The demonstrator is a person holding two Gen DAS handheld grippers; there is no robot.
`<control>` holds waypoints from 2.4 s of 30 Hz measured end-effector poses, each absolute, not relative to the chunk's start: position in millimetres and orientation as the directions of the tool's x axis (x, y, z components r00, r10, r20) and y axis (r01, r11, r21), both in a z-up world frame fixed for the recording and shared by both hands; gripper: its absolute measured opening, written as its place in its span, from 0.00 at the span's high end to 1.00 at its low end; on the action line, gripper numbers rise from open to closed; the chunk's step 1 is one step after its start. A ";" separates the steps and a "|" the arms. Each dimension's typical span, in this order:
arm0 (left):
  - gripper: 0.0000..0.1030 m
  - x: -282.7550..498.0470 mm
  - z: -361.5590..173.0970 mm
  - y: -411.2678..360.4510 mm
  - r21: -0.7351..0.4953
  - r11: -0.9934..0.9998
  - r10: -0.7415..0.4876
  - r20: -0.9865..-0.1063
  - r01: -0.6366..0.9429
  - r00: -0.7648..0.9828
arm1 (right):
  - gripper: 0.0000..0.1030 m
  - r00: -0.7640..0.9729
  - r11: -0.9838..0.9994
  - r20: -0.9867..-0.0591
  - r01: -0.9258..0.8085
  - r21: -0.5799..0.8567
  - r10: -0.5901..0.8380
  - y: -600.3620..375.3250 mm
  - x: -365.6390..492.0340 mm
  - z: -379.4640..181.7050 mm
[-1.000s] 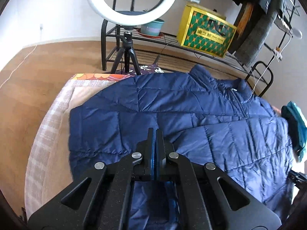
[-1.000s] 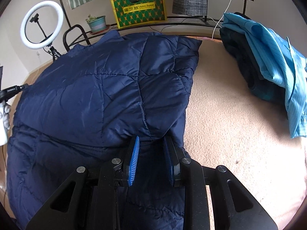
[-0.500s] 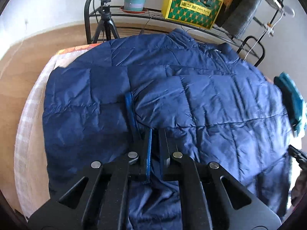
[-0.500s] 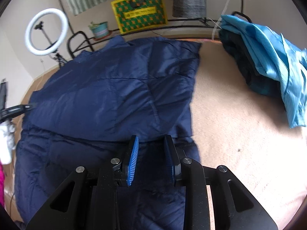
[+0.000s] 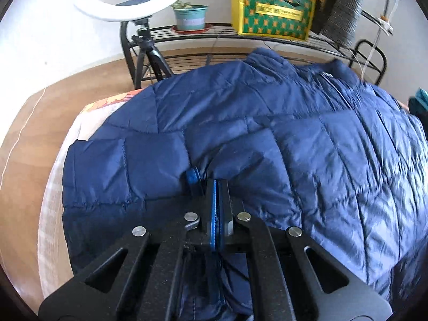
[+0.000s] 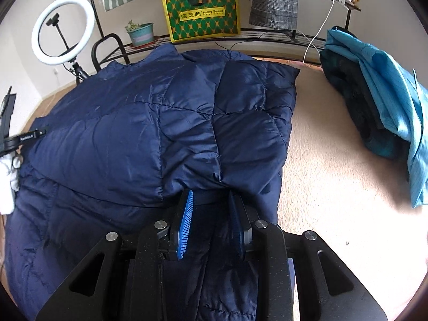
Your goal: Fold large clothes
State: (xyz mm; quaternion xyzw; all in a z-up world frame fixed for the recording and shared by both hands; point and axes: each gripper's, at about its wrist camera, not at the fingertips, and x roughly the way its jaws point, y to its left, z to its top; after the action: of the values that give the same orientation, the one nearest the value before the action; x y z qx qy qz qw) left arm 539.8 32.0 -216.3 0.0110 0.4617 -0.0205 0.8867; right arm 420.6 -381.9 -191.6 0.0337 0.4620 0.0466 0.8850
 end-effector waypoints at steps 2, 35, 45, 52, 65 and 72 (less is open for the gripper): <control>1.00 540.6 -208.5 36.1 -0.012 1.000 -0.017 -0.813 0.012 0.582 | 0.74 0.564 0.990 -0.814 -0.053 0.129 0.136 -384.5 418.3 -188.8; 0.48 131.2 -99.5 155.6 -0.394 0.919 -0.341 -0.745 0.036 0.573 | 0.49 0.724 0.967 -0.650 -0.103 0.232 0.233 -443.1 119.8 -83.6; 0.47 99.8 -152.4 163.0 -0.456 0.890 -0.404 -0.797 -0.009 0.448 | 0.49 0.593 0.948 -0.752 -0.070 0.310 0.289 -456.2 86.9 -131.6; 0.47 80.5 -212.3 185.5 -0.556 0.823 -0.474 -0.786 -0.118 0.398 | 0.49 0.497 0.914 -0.784 -0.048 0.402 0.371 -458.5 82.2 -166.5; 0.44 70.1 -269.4 201.8 -0.728 0.650 -0.611 -0.672 -0.220 0.417 | 0.49 0.409 0.856 -0.776 -0.025 0.517 0.481 -458.4 85.9 -204.4; 0.44 69.6 -284.4 189.3 -0.781 0.582 -0.672 -0.619 -0.228 0.406 | 0.49 0.358 0.813 -0.760 0.005 0.583 0.542 -456.5 86.0 -225.3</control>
State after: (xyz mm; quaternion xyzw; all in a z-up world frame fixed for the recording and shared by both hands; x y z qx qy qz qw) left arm 69.6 189.3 -284.4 -0.4305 0.5229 -0.1544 0.7193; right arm 86.0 -456.5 -225.3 0.2536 0.5401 0.1712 0.7840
